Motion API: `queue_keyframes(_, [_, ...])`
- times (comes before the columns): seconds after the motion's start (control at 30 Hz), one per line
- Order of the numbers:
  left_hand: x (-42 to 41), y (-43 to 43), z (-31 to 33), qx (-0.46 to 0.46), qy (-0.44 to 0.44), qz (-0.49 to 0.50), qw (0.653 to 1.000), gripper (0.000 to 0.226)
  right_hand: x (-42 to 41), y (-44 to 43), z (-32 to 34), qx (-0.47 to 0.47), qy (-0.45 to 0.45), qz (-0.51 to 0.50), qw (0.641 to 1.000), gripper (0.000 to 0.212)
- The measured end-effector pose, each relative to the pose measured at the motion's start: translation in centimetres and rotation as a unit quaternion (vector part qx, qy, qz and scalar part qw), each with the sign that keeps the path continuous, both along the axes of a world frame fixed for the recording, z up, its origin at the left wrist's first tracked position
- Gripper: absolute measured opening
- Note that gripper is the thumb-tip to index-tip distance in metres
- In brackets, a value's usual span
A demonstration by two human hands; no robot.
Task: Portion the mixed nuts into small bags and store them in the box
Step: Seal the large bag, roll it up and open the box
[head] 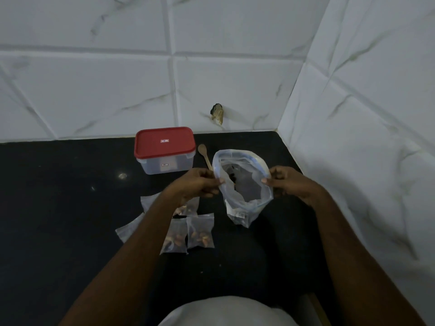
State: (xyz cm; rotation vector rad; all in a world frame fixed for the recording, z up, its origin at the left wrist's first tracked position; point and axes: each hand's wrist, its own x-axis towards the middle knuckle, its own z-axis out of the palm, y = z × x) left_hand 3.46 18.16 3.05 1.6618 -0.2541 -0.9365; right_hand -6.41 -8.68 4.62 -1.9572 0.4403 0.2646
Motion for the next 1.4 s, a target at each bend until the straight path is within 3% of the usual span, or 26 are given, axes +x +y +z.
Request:
queue_keyframes(0.1, [-0.6, -0.7, 0.6, -0.062, 0.043, 0.061, 0.995, 0.027, -0.1, 0.8, -0.4, 0.006, -0.036, -0.033, 0.999, 0.03])
queue_keyframes(0.17, [-0.8, -1.4, 0.7, -0.074, 0.022, 0.137, 0.988, 0.022, 0.4, 1.5, -1.0, -0.032, -0.085, -0.096, 0.991, 0.021])
queue_keyframes(0.27, [-0.8, -2.1, -0.1, 0.05, -0.208, 0.221, 0.952, 0.015, 0.7, 2.3, -1.5, -0.171, -0.15, -0.196, 0.954, 0.02])
queue_keyframes(0.33, [-1.1, -2.2, -0.7, 0.079, -0.279, 0.227, 0.93, 0.018, 0.4, 2.6, -1.7, -0.155, -0.149, -0.215, 0.953, 0.02])
queue_keyframes(0.4, [-1.8, -2.1, -0.8, 0.038, -0.228, 0.225, 0.946, 0.019, -0.2, 2.6, -1.6, -0.068, -0.103, -0.206, 0.971, 0.023])
queue_keyframes(0.47, [-2.6, -2.0, -0.7, -0.025, -0.097, 0.222, 0.97, 0.031, -1.3, 2.6, -1.3, 0.017, -0.041, -0.201, 0.979, 0.033])
queue_keyframes(0.53, [-3.4, -1.8, -0.8, -0.045, -0.009, 0.198, 0.979, 0.043, -2.5, 2.8, -1.0, 0.072, 0.008, -0.202, 0.977, 0.039])
queue_keyframes(0.63, [-4.7, -1.9, -0.9, -0.056, 0.069, 0.129, 0.988, 0.042, -3.7, 3.4, -1.1, 0.127, 0.044, -0.173, 0.976, 0.041])
queue_keyframes(0.7, [-5.3, -2.4, -1.1, -0.082, 0.088, 0.107, 0.987, 0.043, -4.1, 4.2, -1.3, 0.193, 0.03, -0.165, 0.967, 0.035])
queue_keyframes(0.8, [-5.8, -3.4, -1.0, -0.128, 0.103, 0.158, 0.974, 0.041, -4.0, 5.1, -1.3, 0.296, -0.004, -0.183, 0.937, 0.028])
queue_keyframes(0.9, [-6.2, -4.0, -1.0, -0.166, 0.111, 0.202, 0.959, 0.037, -4.3, 6.3, -1.3, 0.33, -0.013, -0.169, 0.928, 0.027])
queue_keyframes(1.03, [-6.9, -4.2, -1.6, -0.115, 0.028, 0.272, 0.955, 0.03, -4.5, 7.8, -1.4, 0.244, -0.055, -0.202, 0.947, 0.014])
queue_keyframes(1.1, [-7.6, -4.4, -1.9, -0.018, -0.112, 0.28, 0.953, 0.027, -4.3, 8.3, -1.5, 0.141, -0.08, -0.242, 0.957, 0.005])
queue_keyframes(1.2, [-8.6, -5.0, -2.0, 0.077, -0.278, 0.258, 0.922, 0.027, -3.7, 8.9, -1.9, 0.0, -0.12, -0.269, 0.956, 0.02])
queue_keyframes(1.23, [-8.8, -5.1, -1.9, 0.07, -0.272, 0.252, 0.926, 0.027, -3.6, 8.9, -1.9, -0.02, -0.132, -0.275, 0.952, 0.021])
queue_keyframes(1.3, [-8.6, -4.9, -1.3, -0.012, -0.143, 0.242, 0.96, 0.032, -3.5, 8.6, -1.9, -0.003, -0.123, -0.286, 0.95, 0.012])
queue_keyframes(1.33, [-8.3, -4.6, -0.8, -0.069, -0.048, 0.233, 0.969, 0.034, -3.6, 8.3, -1.7, 0.052, -0.103, -0.295, 0.948, 0.009])
queue_keyframes(1.4, [-7.7, -3.7, -0.3, -0.155, 0.077, 0.219, 0.96, 0.03, -3.6, 7.7, -1.7, 0.215, -0.054, -0.309, 0.925, 0.026])
